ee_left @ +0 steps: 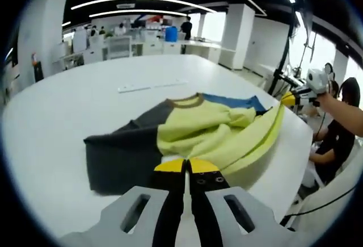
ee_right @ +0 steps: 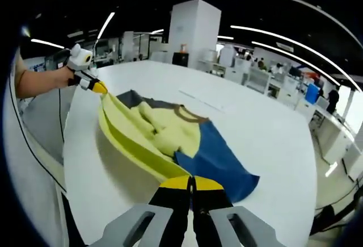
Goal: Fold the garment on the visible template until the final outline fits inside the template.
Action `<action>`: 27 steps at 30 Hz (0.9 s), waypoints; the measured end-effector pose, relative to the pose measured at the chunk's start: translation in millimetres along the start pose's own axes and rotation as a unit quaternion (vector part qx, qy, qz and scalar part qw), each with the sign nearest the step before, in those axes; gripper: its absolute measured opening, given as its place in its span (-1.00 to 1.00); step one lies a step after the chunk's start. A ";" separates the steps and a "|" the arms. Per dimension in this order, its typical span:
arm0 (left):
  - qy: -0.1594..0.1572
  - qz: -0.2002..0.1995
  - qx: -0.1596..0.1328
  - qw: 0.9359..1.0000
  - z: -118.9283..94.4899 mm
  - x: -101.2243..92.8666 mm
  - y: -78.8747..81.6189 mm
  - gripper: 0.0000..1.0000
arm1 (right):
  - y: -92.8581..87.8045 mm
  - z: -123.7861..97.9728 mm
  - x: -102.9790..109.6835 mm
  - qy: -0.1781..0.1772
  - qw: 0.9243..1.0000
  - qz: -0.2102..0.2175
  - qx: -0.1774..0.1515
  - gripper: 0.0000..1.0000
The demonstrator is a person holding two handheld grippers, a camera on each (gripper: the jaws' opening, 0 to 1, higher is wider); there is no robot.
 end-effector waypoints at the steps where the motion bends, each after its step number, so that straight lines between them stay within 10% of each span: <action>1: -0.001 0.001 0.000 1.000 0.1 0.1 -0.4 -1.00 | 0.5 -0.5 0.7 0.000 1.000 -0.001 0.000 -1.00; 27: -0.021 0.010 0.008 1.000 -24.9 -3.0 -8.9 -1.00 | 4.9 -21.1 18.8 0.017 1.000 -0.013 -0.007 -1.00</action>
Point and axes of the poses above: the point that each gripper's makers call its tool centre point, and the gripper's own axes: z roughly forward along the fingers, x roughly to its left, y roughly out of its top, the point moved 10 cm from there along -z, roughly backward along the fingers, and after that the axes turned 3 degrees about -z, right-handed, at the moved point
